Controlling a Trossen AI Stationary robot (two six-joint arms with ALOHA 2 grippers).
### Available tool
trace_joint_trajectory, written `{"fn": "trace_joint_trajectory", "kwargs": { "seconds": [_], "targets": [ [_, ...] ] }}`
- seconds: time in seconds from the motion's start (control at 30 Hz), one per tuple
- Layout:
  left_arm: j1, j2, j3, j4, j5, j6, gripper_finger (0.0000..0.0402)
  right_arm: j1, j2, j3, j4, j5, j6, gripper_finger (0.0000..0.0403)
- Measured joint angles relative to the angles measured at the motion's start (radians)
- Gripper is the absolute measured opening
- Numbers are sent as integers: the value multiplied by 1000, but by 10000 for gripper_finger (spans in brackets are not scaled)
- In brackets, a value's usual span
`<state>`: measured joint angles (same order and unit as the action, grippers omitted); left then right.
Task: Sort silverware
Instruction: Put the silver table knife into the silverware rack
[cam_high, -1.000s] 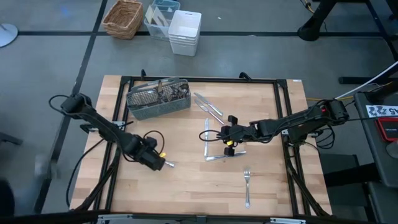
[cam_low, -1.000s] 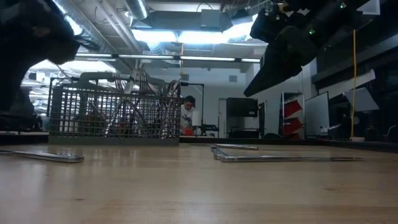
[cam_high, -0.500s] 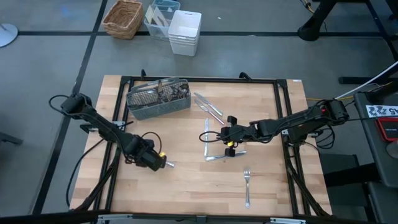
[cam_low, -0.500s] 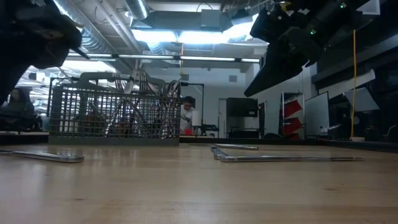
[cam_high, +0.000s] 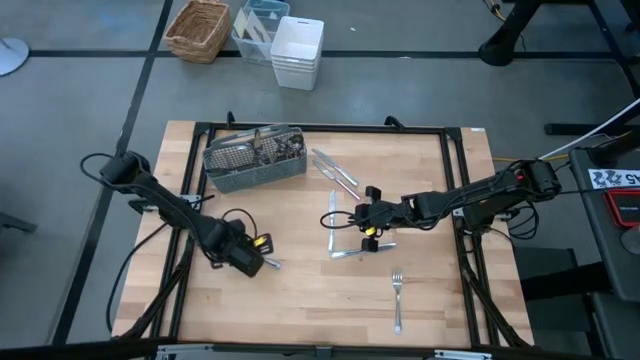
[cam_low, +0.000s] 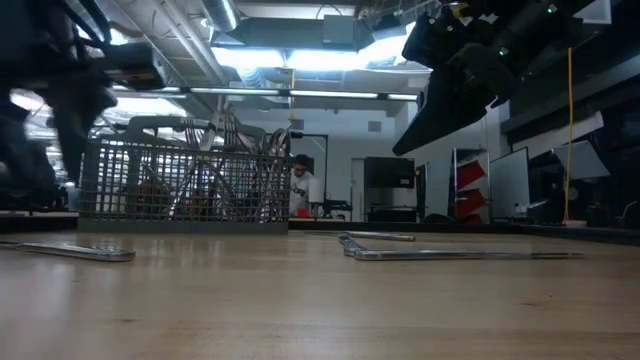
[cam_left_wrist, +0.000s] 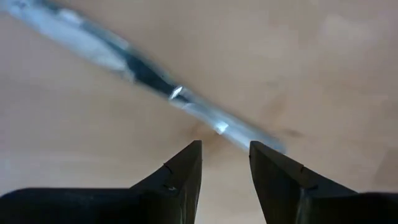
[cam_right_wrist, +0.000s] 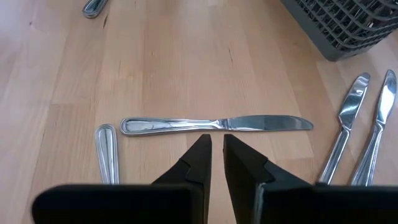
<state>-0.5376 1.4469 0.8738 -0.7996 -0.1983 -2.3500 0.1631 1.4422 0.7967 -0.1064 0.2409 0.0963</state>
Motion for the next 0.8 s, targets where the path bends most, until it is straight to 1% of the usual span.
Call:
{"fn": "trace_joint_trajectory", "kwargs": {
  "seconds": [0.07, 0.13, 0.3, 0.47, 0.8],
  "targets": [
    [0, 15, 0, 7, -34, 0, 127, 0, 0, 0, 0, 0, 0, 46],
    [0, 27, 0, 4, -34, -1, 127, 0, 0, 0, -1, 0, 0, 46],
    [6, 67, 0, 39, 16, -7, 127, 0, 0, 0, -2, 0, 0, 46],
    [17, 130, 0, 113, 35, -7, 127, 0, 0, 0, -1, -11, 1, 46],
    [41, 183, 0, 111, 46, -7, 127, 0, 0, 0, -2, -25, 2, 46]
  ]
}}
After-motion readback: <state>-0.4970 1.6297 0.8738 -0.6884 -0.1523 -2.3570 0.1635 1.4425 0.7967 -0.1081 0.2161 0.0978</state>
